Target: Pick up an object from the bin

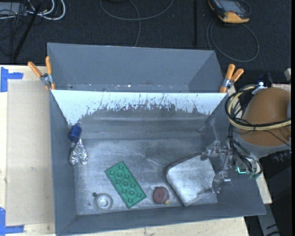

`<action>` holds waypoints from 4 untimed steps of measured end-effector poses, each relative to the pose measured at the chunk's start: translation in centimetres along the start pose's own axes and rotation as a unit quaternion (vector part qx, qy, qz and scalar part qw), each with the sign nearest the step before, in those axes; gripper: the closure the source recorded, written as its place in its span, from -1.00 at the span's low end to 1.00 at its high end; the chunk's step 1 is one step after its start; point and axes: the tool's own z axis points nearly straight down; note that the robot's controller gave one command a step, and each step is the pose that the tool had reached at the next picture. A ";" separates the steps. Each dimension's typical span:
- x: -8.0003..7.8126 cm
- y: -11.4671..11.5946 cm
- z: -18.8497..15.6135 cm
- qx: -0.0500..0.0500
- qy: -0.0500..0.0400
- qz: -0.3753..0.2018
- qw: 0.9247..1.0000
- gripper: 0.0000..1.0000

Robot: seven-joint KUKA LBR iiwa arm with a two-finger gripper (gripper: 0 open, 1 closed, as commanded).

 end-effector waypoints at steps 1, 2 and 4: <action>-4.2 1.8 2.8 0.002 -0.013 0.012 1.000 -1.00; -8.3 4.3 1.9 0.001 -0.009 -0.089 0.996 -1.00; -2.5 1.7 -3.0 0.002 -0.005 -0.249 0.968 -1.00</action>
Offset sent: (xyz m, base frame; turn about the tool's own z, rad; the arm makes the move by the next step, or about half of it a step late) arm 0.0528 0.0298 -0.0606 0.0252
